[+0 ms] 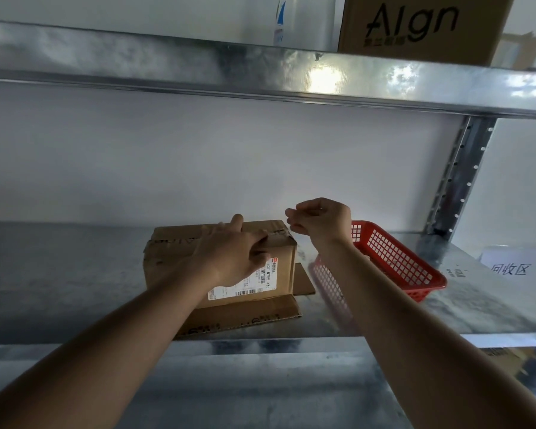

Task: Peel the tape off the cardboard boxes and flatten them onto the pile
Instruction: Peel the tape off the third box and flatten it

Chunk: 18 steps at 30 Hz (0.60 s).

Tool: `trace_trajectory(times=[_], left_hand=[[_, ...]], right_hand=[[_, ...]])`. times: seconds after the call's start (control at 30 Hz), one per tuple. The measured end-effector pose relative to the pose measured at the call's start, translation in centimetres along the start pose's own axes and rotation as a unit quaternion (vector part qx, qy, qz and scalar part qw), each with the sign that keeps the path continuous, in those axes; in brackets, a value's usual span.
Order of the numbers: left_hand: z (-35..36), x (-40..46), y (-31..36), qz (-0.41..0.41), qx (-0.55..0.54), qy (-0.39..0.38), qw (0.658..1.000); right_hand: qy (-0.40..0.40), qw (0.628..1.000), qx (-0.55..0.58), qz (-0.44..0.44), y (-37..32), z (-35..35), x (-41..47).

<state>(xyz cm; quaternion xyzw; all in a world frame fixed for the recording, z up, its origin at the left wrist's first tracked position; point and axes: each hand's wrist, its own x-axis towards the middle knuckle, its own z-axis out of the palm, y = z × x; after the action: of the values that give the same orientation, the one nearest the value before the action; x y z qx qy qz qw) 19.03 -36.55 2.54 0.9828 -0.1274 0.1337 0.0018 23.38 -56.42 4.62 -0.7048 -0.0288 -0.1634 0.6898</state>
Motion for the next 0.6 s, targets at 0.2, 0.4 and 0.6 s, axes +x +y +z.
trace_trajectory(times=[0.2,0.4,0.6], left_hand=[[0.0,0.2,0.4,0.0,-0.022,-0.002,1.0],[-0.3,0.8,0.5,-0.013,-0.042,-0.02,0.999],[0.1,2.5,1.1,-0.037,-0.102,-0.039,0.993]], right_hand=[[0.035,0.989,-0.144,-0.021,1.4,-1.1,0.2],[-0.064,0.983,-0.155,0.073,2.2,-0.5,0.5],[-0.117,0.986,-0.061,0.097,2.1,-0.9,0.3]])
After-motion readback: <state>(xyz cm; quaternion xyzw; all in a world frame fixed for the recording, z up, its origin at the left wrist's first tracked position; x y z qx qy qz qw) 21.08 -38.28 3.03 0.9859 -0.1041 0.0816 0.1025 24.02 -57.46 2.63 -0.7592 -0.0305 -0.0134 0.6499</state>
